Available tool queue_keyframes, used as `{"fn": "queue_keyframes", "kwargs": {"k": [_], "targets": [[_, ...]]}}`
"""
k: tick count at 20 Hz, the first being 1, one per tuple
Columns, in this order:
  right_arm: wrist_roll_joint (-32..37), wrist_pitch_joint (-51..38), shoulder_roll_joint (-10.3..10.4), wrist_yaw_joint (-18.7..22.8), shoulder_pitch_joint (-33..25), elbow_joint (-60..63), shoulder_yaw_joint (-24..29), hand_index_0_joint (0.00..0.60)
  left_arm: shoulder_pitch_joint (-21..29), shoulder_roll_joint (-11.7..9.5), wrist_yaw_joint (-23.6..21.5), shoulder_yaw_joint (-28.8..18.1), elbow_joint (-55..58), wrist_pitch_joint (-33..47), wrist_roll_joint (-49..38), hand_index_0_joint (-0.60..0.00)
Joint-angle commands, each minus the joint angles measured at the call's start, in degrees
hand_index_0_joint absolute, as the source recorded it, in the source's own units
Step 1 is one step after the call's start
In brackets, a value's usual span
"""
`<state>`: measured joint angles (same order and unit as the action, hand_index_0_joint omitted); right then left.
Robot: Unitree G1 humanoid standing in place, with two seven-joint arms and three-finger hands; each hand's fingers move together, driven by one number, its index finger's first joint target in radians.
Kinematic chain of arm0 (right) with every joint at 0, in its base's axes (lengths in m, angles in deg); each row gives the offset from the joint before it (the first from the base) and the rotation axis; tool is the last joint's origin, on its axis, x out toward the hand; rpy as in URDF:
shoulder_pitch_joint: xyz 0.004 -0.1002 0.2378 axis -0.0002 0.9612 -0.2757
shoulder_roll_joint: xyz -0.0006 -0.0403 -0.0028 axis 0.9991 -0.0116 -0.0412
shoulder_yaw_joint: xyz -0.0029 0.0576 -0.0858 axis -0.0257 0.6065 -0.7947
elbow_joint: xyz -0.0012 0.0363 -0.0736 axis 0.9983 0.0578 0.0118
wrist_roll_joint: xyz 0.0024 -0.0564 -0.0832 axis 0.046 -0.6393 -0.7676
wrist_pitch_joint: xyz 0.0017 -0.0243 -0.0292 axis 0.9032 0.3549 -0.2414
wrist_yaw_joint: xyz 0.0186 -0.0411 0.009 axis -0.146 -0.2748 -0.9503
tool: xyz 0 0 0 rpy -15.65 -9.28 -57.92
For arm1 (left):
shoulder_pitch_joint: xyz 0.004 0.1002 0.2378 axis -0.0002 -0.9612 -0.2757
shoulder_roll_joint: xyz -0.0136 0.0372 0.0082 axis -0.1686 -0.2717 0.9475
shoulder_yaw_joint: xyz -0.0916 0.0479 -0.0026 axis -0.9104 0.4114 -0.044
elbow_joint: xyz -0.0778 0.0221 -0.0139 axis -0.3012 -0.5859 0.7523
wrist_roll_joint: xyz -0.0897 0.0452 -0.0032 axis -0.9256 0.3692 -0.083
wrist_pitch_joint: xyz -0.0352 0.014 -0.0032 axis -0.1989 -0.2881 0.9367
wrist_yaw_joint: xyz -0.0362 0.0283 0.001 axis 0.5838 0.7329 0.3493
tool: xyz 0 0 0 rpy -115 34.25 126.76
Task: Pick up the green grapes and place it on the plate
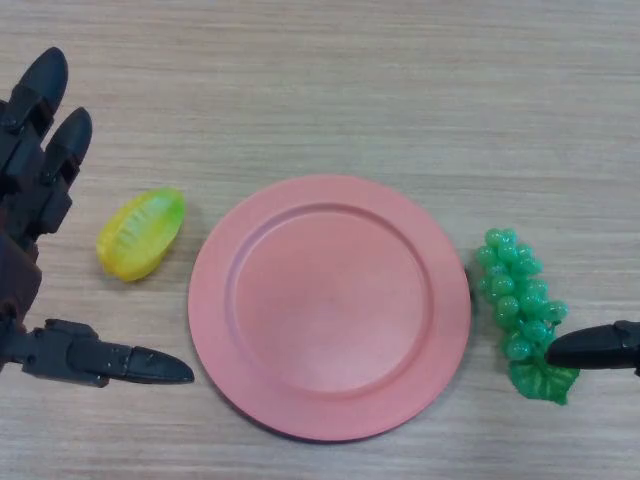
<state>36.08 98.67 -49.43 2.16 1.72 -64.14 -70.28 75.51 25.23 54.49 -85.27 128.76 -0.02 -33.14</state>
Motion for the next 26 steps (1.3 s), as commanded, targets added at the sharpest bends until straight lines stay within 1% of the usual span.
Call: {"fn": "queue_keyframes", "kwargs": {"k": [1,5,8,10,12,15,18,21,26], "targets": [[-0.1,-9.2,-1.3,0.5,-0.6,-2.5,3.0,0.000,1.3,-1.9,-0.7,-1.6,3.5,4.5,0.1,0.000],[0.2,-9.4,-1.5,-0.1,-0.6,-2.0,4.0,0.000,1.4,-1.6,-1.4,-0.4,5.4,2.7,-0.7,0.000],[0.1,-8.5,-1.8,-0.1,-0.9,-2.5,4.5,0.000,1.3,-1.8,-0.6,-0.8,5.1,2.7,-1.5,0.000],[-0.5,-8.9,-1.7,0.0,-1.0,-2.0,4.0,0.000,1.5,-1.9,-0.6,-0.9,3.9,3.3,-1.0,0.000],[-3.1,-11.2,-1.4,0.2,-0.7,0.3,2.2,0.000,1.4,-1.8,-1.0,-1.0,3.1,4.0,-0.6,0.000],[-9.5,-16.8,-1.4,0.9,-1.5,8.8,-2.6,0.000,0.5,-1.4,-1.3,-1.3,1.2,6.9,1.1,0.000],[-13.9,-22.6,-1.8,2.3,-3.2,17.8,-5.3,0.000,-0.2,-1.1,-0.8,-1.4,-0.1,9.4,3.7,0.000],[-18.3,-29.8,-2.6,4.4,-6.5,31.6,-7.8,0.000,-0.7,-0.9,-0.6,-2.1,0.1,9.7,3.6,0.000],[-23.3,-34.3,-2.5,7.8,-11.1,46.3,-11.2,0.000,-1.8,-0.4,0.3,-3.7,-0.2,10.5,2.4,0.000]]}}
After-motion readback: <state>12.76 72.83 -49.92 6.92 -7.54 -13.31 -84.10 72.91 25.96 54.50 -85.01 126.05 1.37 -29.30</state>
